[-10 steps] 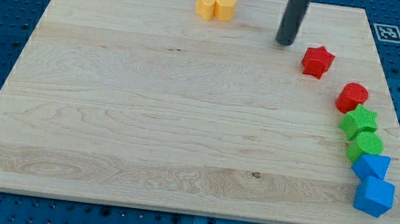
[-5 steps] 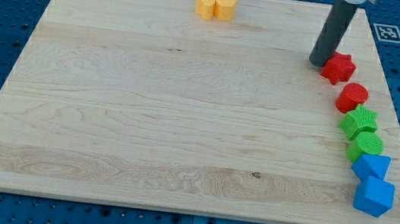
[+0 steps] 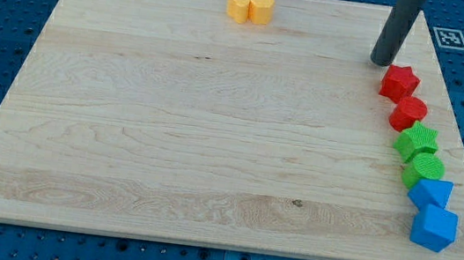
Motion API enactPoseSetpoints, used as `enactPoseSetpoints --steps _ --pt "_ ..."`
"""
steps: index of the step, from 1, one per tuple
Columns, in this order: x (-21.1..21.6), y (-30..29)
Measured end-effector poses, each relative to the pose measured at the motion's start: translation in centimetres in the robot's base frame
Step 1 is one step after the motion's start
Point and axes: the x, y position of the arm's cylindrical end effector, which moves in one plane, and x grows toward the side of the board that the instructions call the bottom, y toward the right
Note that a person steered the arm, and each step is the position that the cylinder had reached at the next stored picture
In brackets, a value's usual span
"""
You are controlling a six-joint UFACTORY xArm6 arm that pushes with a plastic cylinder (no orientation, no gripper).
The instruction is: Place the red star above the red circle
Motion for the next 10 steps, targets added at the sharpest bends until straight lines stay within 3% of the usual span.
enactPoseSetpoints --steps 10 --pt "3.1 1.6"
